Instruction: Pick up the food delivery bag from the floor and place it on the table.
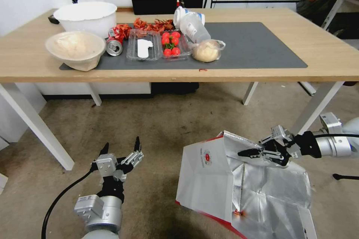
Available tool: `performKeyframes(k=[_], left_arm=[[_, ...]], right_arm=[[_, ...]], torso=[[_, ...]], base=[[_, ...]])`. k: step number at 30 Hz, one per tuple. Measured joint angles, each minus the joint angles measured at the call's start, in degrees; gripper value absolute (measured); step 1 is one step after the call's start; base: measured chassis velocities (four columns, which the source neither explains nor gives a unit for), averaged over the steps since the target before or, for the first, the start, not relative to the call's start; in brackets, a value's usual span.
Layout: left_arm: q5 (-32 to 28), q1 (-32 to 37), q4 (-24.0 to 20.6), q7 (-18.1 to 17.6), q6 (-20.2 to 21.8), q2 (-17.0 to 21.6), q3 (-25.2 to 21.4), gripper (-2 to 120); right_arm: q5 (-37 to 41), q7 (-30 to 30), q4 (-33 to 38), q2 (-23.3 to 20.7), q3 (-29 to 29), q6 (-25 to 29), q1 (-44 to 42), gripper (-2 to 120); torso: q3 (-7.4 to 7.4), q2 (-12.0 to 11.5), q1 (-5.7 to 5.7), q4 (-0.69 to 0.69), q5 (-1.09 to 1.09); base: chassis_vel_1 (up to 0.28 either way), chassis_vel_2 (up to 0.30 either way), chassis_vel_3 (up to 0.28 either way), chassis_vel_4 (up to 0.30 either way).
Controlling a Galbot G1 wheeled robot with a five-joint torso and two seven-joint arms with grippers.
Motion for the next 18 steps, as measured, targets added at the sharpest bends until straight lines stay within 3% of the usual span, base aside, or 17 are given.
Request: performKeyframes(k=[18], left_arm=[[0.41,0.25,-0.01,-0.01,-0.08,-0.65,0.12,100]], right_arm=[[0.09,0.0,0.05,-0.03,0.01,-0.08,0.03,0]], torso=[[2.61,3.8,1.19,0.0,0.01]], base=[[0.0,0.0,0.0,0.0]])
